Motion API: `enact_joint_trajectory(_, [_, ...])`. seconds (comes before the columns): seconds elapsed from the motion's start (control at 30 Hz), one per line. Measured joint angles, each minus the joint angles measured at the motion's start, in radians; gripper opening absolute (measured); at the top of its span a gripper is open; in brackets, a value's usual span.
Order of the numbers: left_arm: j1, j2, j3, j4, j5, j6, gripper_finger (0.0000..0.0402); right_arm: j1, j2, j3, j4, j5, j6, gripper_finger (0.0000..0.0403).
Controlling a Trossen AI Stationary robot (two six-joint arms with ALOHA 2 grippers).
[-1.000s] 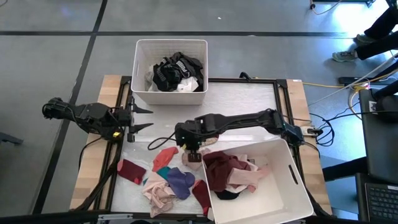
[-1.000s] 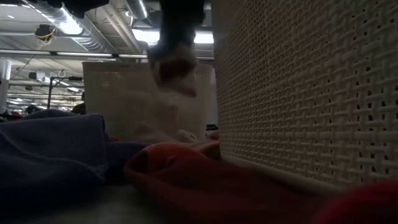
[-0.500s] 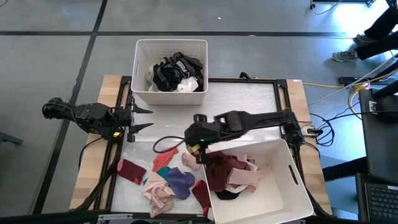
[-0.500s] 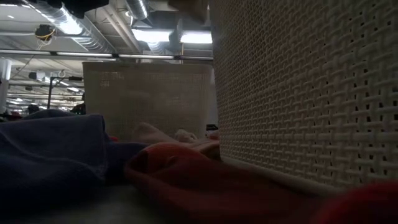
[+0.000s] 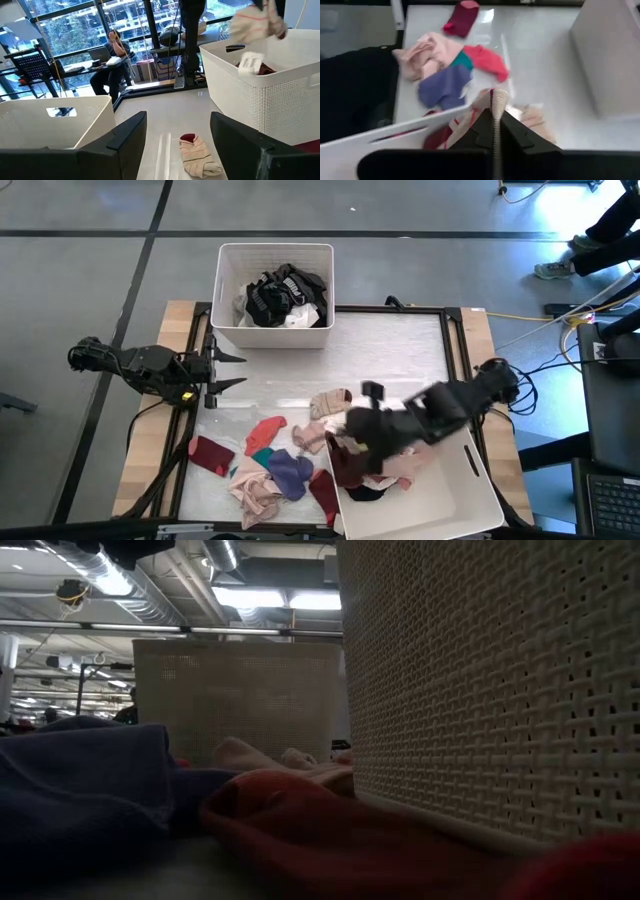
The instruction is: Sort clothes
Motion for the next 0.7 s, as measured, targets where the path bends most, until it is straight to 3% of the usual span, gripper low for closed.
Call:
enact_joint_trajectory(0.23, [0.000, 0.000, 0.000, 0.000, 0.000, -0.005, 0.0210, 0.104, -0.016, -0.001, -0.224, 0.055, 0.327, 0.0015])
enact_joint_trajectory(0.3, [0.000, 0.000, 0.000, 0.001, 0.000, -0.007, 0.0210, 0.118, -0.025, -0.019, -0.218, 0.076, 0.390, 0.0015])
enact_joint_trajectory(0.53, [0.000, -0.001, 0.000, 0.000, 0.000, -0.002, 0.0210, 0.143, -0.088, -0.111, -0.222, 0.035, 0.511, 0.0015])
enact_joint_trajectory(0.7, [0.000, -0.001, 0.000, -0.001, 0.000, -0.001, 0.0210, 0.114, -0.095, -0.215, -0.226, -0.087, 0.570, 0.0015])
